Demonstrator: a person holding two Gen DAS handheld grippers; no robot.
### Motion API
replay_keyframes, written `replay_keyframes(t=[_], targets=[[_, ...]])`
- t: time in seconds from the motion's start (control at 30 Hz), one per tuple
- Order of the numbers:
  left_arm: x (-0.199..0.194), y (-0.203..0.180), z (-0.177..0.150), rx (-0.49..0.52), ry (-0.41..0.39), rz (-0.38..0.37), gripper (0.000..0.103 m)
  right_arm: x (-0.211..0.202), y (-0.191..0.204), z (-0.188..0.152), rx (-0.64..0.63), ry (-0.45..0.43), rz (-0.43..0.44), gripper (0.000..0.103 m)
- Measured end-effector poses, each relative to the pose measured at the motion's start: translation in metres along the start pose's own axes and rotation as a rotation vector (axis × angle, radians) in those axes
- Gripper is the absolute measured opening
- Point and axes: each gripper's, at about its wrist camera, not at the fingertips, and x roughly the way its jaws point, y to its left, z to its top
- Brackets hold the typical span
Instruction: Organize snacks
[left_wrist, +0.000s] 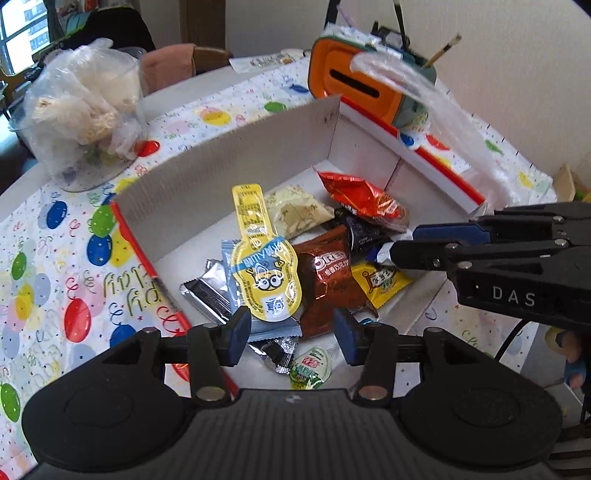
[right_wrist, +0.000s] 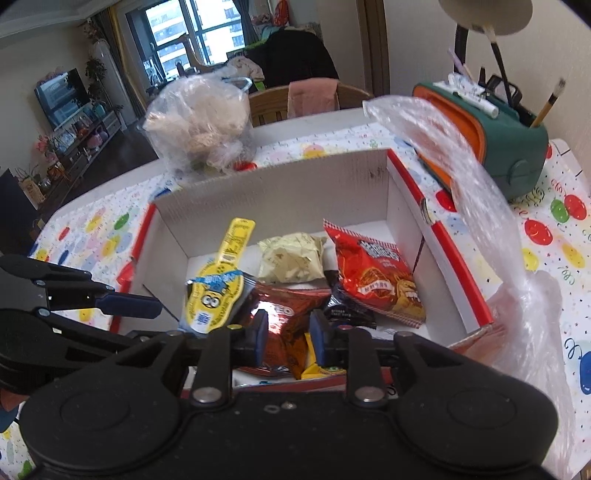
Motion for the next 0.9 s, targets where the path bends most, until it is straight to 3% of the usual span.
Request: replay_keyframes(t=[0.17, 0.47, 0.67, 0.73, 0.9], targets=[[-0.026, 0.007, -0.006, -0.014, -0.072, 0.002, 0.062, -0.017, 0.013, -0.001, 0.008, -0.042, 0.000, 0.030], [-0.071, 0.024, -0.020, -0.036, -0.173, 0.022, 0.064, -0.044, 0.041, -0.006, 0.028, -0.104, -0.003, 0.039], [-0.101, 0.036, -0.031, -0.041, -0.228, 0.037, 0.071, -0.063, 0.060, -0.014, 0.038, -0.150, -0.003, 0.056], [-0.110, 0.041, -0.035, -0.046, -0.248, 0.039, 0.071, -0.070, 0.069, -0.017, 0.034, -0.172, -0.004, 0.067], [-0.130, 0.048, -0.046, -0.058, -0.286, 0.038, 0.078, -0.082, 0.088, -0.021, 0.016, -0.205, 0.009, 0.079]])
